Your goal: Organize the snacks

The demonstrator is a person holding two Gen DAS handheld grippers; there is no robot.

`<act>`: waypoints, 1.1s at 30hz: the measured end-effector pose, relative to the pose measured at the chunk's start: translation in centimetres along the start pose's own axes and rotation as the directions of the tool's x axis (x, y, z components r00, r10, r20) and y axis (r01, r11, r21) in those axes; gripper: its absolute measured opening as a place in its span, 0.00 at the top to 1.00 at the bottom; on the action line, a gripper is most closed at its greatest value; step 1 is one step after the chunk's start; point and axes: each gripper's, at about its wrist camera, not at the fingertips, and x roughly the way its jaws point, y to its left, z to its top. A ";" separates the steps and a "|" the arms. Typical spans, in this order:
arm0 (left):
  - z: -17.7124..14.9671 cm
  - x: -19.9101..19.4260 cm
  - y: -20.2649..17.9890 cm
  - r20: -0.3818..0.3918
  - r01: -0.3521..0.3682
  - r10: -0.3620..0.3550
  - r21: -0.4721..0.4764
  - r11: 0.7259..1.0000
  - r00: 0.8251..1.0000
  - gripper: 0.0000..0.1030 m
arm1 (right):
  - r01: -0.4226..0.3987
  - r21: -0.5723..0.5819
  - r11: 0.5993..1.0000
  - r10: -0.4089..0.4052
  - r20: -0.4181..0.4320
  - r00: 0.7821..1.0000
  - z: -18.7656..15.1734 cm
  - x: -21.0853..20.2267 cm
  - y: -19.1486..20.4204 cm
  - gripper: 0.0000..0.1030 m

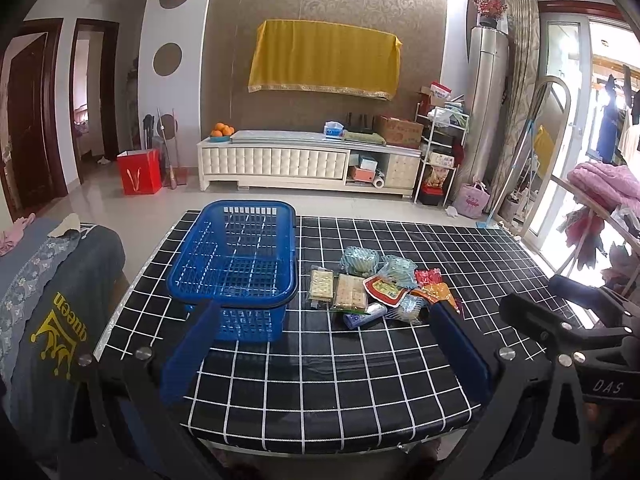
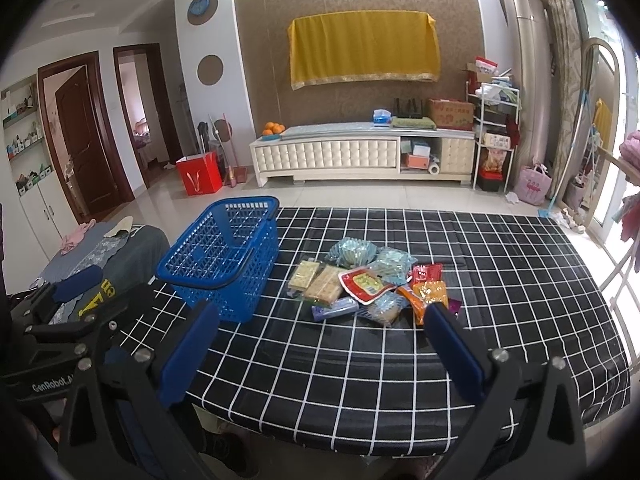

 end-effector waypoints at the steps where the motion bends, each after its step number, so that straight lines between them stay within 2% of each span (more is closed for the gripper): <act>1: 0.0 0.0 0.0 -0.001 0.001 -0.001 -0.001 1.000 1.000 0.00 | 0.001 -0.001 1.000 -0.001 0.000 1.000 0.0 0.0 0.0 0.00; 10: 0.9 0.9 -0.4 -0.008 0.028 -0.028 0.014 0.999 1.000 0.00 | 0.012 -0.002 1.000 -0.012 -0.001 1.000 0.7 0.3 -0.5 0.00; 20: 4.1 6.4 -3.8 -0.064 0.103 -0.096 0.121 0.987 0.993 0.00 | 0.060 0.022 0.998 -0.059 -0.016 0.998 3.6 3.1 -4.5 0.00; 25: 4.9 10.4 -5.6 -0.113 0.122 -0.105 0.153 0.981 0.988 0.00 | 0.062 0.056 0.997 -0.057 -0.075 0.996 4.7 6.2 -7.7 0.00; 29: 5.3 14.1 -7.0 -0.153 0.110 -0.083 0.177 0.978 0.985 0.00 | 0.071 0.096 0.993 -0.055 -0.153 0.987 4.9 9.9 -10.5 0.00; 33: 5.1 17.8 -7.6 -0.200 0.117 -0.083 0.162 0.980 0.976 0.00 | 0.100 0.129 0.987 -0.064 -0.257 0.964 4.2 14.2 -13.4 0.00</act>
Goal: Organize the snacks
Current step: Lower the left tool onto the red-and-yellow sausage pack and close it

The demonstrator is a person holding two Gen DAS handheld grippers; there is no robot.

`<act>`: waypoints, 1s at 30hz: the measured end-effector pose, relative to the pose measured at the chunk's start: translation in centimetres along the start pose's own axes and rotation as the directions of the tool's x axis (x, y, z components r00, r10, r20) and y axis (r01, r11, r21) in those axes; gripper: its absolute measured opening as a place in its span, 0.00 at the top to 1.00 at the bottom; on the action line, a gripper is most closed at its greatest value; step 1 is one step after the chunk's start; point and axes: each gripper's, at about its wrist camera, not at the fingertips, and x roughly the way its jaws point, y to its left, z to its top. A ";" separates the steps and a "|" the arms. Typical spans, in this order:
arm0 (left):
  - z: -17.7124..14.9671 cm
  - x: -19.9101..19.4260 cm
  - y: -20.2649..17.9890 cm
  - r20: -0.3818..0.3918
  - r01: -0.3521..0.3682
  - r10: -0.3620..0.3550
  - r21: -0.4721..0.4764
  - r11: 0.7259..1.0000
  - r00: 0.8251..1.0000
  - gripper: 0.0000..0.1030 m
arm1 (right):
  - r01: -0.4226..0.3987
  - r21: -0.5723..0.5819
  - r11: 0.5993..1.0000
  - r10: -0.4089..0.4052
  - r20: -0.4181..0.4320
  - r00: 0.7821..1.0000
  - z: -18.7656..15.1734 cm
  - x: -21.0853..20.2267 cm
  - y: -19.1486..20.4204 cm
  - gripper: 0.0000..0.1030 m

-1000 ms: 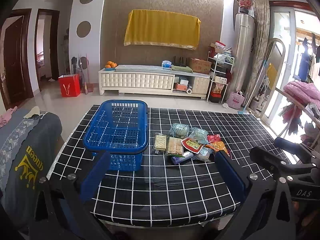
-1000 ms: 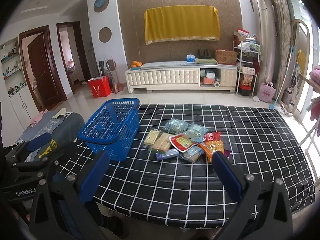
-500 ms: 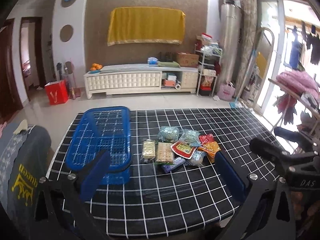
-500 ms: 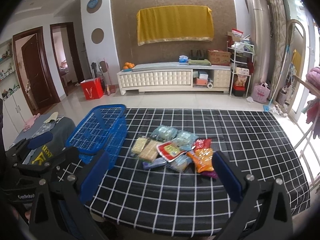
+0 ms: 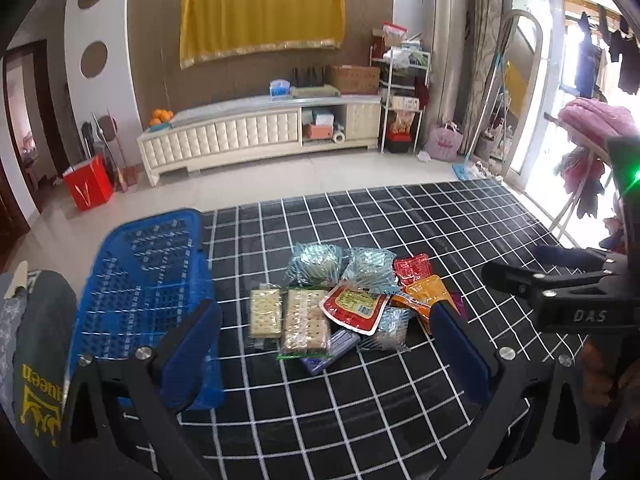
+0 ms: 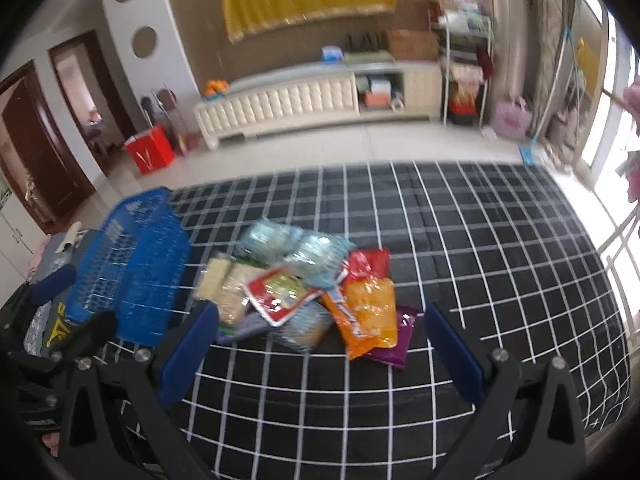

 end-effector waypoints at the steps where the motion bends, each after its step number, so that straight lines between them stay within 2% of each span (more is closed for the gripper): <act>1: 0.0 0.6 0.1 -0.011 0.000 0.000 -0.003 1.000 1.000 0.00 | 0.003 0.005 1.000 -0.002 -0.020 1.000 0.1 0.7 -0.5 0.00; 8: -0.4 6.8 0.3 -0.115 -0.021 0.020 -0.003 1.000 0.993 0.00 | 0.023 0.015 1.000 -0.021 -0.138 0.990 0.0 6.4 -2.9 0.00; 13: -1.3 9.1 0.4 -0.172 -0.010 0.010 0.003 1.000 0.985 0.00 | 0.014 -0.038 0.999 -0.022 -0.220 0.975 -0.9 10.1 -2.8 0.03; 16: -2.1 10.3 0.5 -0.221 -0.002 0.000 -0.008 1.000 0.975 0.00 | 0.009 -0.083 0.997 -0.031 -0.264 0.964 -1.6 12.1 -2.5 0.14; 20: -2.7 11.1 0.6 -0.250 0.005 -0.006 -0.006 1.000 0.968 0.00 | 0.014 -0.143 0.990 -0.058 -0.311 0.949 -2.7 14.4 -2.4 0.33; 21: -2.7 11.4 0.3 -0.251 0.002 -0.002 -0.001 1.000 0.968 0.00 | 0.010 -0.152 0.988 -0.059 -0.317 0.946 -3.0 14.7 -2.5 0.44; 22: -2.8 11.5 0.2 -0.253 -0.001 0.003 0.008 1.000 0.968 0.00 | 0.012 -0.158 0.987 -0.062 -0.315 0.947 -3.1 14.9 -2.6 0.48; 24: -2.6 11.4 0.0 -0.255 -0.005 0.009 0.018 1.000 0.967 0.00 | 0.014 -0.167 0.986 -0.060 -0.277 0.959 -3.2 14.4 -2.8 0.70; 27: -2.3 11.1 -0.4 -0.277 0.018 -0.015 0.010 1.000 0.961 0.00 | -0.013 -0.105 0.994 -0.011 -0.224 0.974 -2.9 13.2 -3.6 0.76; 30: -1.9 10.9 -1.0 -0.292 0.035 -0.029 0.017 0.999 0.956 0.00 | -0.049 -0.059 0.997 0.039 -0.161 0.986 -2.5 11.1 -4.5 0.77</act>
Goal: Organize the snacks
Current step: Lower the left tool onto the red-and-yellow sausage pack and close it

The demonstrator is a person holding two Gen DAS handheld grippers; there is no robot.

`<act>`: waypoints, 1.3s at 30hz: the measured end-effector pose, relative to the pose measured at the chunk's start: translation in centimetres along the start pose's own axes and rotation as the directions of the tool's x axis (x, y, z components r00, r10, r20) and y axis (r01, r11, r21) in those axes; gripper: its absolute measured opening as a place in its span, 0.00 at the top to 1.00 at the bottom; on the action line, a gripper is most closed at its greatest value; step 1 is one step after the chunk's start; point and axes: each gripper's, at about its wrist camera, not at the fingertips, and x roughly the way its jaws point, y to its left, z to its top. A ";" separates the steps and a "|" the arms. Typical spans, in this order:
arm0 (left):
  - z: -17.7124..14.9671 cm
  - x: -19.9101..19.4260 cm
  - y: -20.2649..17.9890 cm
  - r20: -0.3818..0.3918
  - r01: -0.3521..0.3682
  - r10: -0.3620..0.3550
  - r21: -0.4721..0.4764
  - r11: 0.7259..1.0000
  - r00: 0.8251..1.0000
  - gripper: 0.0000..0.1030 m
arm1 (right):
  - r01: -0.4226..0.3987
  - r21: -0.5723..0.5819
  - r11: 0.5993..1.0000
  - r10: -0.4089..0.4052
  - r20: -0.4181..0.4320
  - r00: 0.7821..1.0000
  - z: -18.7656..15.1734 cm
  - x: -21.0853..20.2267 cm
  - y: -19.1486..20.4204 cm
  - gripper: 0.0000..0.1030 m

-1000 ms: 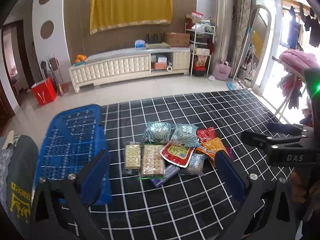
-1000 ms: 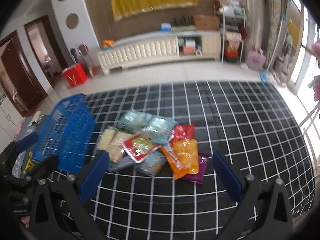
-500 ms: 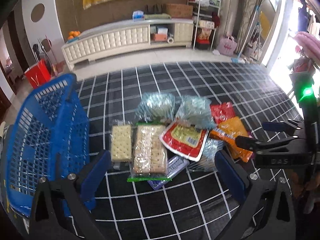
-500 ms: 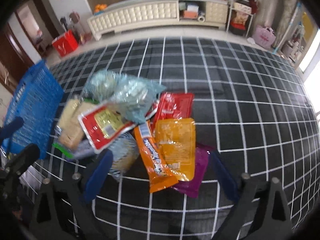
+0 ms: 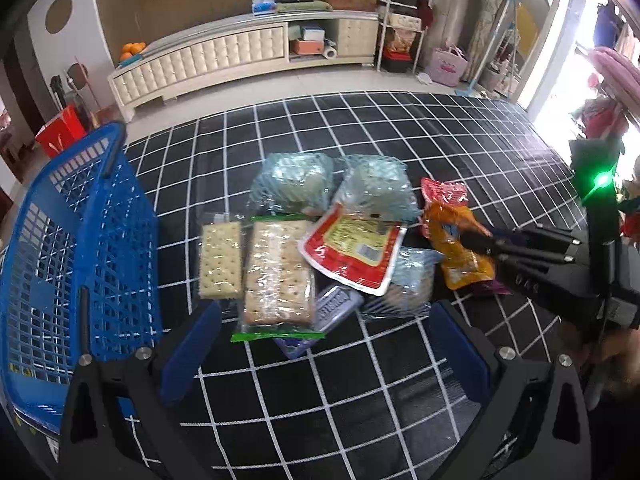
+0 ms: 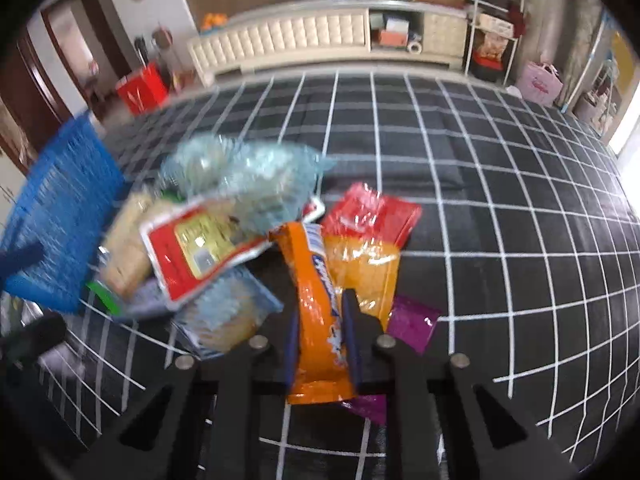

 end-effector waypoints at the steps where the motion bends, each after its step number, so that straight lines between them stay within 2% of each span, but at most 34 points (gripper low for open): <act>1: 0.3 0.0 -0.3 -0.006 -0.010 0.010 0.016 1.000 1.000 0.00 | -0.015 0.005 1.000 0.014 0.013 1.000 0.0 -0.5 -0.2 0.77; 4: 1.0 0.2 -1.0 -0.018 -0.029 0.030 0.040 0.999 0.999 0.00 | -0.072 0.025 0.997 0.071 0.047 0.996 0.2 -1.5 -1.1 0.77; 7: 2.0 0.4 -2.1 -0.025 -0.029 0.031 0.080 0.996 0.999 0.00 | -0.098 0.056 0.994 0.095 0.044 0.994 0.4 -1.2 -1.9 0.77; 13: 3.9 3.2 -3.7 -0.088 -0.027 0.041 0.154 0.988 0.995 0.00 | 0.000 0.048 0.999 -0.003 0.056 0.998 1.0 -0.7 -2.5 0.77; 18: 5.4 6.3 -5.0 -0.127 -0.024 0.052 0.213 0.977 0.991 0.00 | -0.022 0.091 0.996 0.018 0.039 0.999 1.7 -0.3 -3.7 0.77; 20: 6.0 8.3 -5.3 -0.173 -0.009 0.048 0.220 0.975 0.984 0.00 | -0.015 0.093 0.996 0.012 0.032 0.999 1.8 -0.1 -3.8 0.77; 22: 6.3 10.0 -5.6 -0.206 -0.024 0.074 0.234 0.972 0.976 0.00 | -0.016 0.099 0.995 0.013 0.028 1.000 1.8 0.2 -3.9 0.77; 25: 6.8 11.7 -6.0 -0.223 -0.049 0.110 0.262 0.964 0.969 0.00 | -0.025 0.100 0.995 0.022 0.037 0.999 1.9 0.0 -4.1 0.77; 31: 8.0 13.6 -6.4 -0.239 -0.056 0.123 0.270 0.961 0.963 0.00 | -0.050 0.127 0.991 0.049 0.013 0.999 2.1 1.1 -4.6 0.77; 32: 8.2 14.0 -6.4 -0.248 -0.056 0.123 0.263 0.963 0.961 0.03 | -0.060 0.139 0.988 0.060 0.007 0.998 2.1 1.3 -4.7 0.78; 33: 8.3 14.4 -6.6 -0.255 -0.059 0.128 0.260 0.964 0.959 0.17 | -0.070 0.156 0.985 0.072 -0.002 0.997 2.1 1.5 -5.0 0.79; 34: 8.3 14.9 -6.5 -0.269 -0.076 0.149 0.262 0.962 0.951 0.21 | -0.073 0.167 0.983 0.075 -0.006 0.997 2.1 1.7 -5.3 0.79; 35: 8.3 15.4 -6.6 -0.274 -0.093 0.171 0.276 0.957 0.946 0.21 | -0.074 0.173 0.982 0.077 -0.007 0.997 2.1 1.7 -5.4 0.79; 37: 8.2 15.5 -7.0 -0.263 -0.100 0.185 0.307 0.947 0.947 0.24 | -0.077 0.187 0.979 0.081 -0.010 0.997 2.2 1.7 -5.7 0.79; 39: 8.2 15.4 -7.4 -0.280 -0.068 0.155 0.299 0.952 0.947 0.54 | -0.096 0.196 0.976 0.100 -0.006 0.995 2.2 1.6 -5.8 0.79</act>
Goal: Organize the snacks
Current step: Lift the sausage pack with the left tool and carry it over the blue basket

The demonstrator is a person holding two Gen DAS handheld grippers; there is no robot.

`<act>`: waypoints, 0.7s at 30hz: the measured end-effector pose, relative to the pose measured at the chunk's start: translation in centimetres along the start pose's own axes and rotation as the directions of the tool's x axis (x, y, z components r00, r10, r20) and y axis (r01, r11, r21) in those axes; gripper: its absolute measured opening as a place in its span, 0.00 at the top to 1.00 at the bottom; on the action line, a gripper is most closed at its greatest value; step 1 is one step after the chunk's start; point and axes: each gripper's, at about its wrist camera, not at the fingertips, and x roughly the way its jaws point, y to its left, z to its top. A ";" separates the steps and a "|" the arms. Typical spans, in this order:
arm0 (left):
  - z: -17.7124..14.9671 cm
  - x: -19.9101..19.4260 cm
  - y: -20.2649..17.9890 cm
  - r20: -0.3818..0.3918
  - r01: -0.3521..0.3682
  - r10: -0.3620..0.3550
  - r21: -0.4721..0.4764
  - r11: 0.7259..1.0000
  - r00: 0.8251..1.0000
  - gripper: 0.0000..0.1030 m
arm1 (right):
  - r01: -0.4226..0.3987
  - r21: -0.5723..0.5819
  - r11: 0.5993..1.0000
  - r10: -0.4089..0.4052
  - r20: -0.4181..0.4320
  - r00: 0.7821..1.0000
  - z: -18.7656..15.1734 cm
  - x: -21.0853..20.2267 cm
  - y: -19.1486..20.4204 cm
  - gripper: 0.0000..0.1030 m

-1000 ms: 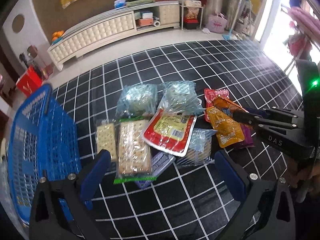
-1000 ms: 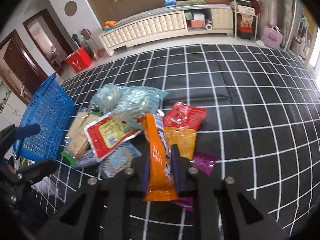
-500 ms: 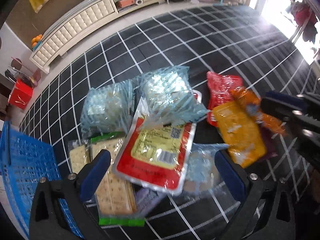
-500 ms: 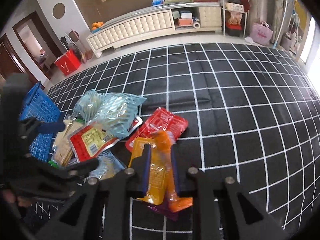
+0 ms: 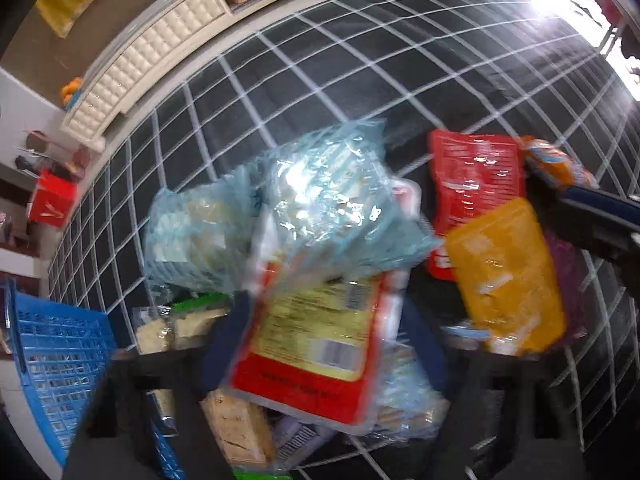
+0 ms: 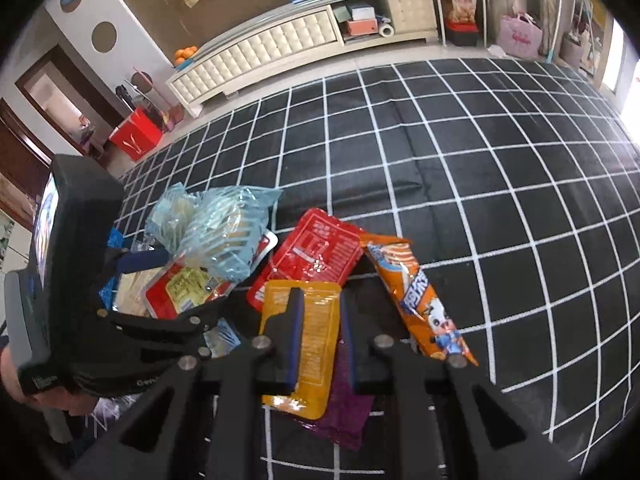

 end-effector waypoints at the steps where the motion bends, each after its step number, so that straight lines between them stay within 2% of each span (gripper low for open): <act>1: -0.1 -0.1 -0.2 -0.008 0.017 -0.017 -0.007 1.000 1.000 0.69 | -0.022 0.008 1.000 0.022 0.000 1.000 0.0 -0.1 -0.1 0.79; 2: -0.1 0.2 -0.2 -0.029 0.038 -0.039 -0.018 0.999 0.999 0.91 | -0.036 0.012 0.999 0.036 -0.001 0.999 0.0 -0.2 -0.1 0.79; 3: -0.1 0.4 -0.2 -0.035 0.032 -0.033 -0.023 0.999 0.999 0.91 | -0.059 0.019 0.998 0.059 -0.002 0.998 0.0 -0.2 -0.2 0.79; 5: -0.3 0.7 -0.3 -0.038 0.044 -0.045 -0.027 0.999 0.998 1.00 | -0.084 0.033 0.996 0.084 -0.010 0.996 -0.1 -0.1 -0.4 0.79; 9: -0.7 0.6 0.2 -0.021 0.102 -0.104 -0.071 0.992 0.994 1.00 | -0.118 0.062 0.991 0.119 -0.024 0.993 -0.3 0.1 -1.1 0.80; 15: -2.8 -0.5 2.1 0.043 0.111 -0.108 -0.098 0.989 0.993 1.00 | -0.156 0.075 0.985 0.158 -0.013 0.987 -0.2 -0.3 -1.2 0.82; 19: -4.1 -0.8 1.9 0.045 0.141 -0.139 -0.030 0.990 0.989 1.00 | -0.156 0.072 0.985 0.157 -0.014 0.987 -0.2 -0.4 -1.0 0.82; 20: -4.7 -0.9 1.5 0.045 0.147 -0.146 -0.013 0.989 0.988 0.95 | -0.154 0.071 0.985 0.156 -0.015 0.988 -0.2 -0.4 -0.9 0.82; 21: -4.9 -1.0 1.1 0.044 0.133 -0.133 0.008 0.991 0.990 0.77 | -0.154 0.069 0.986 0.155 -0.016 0.988 -0.2 -0.3 -0.9 0.82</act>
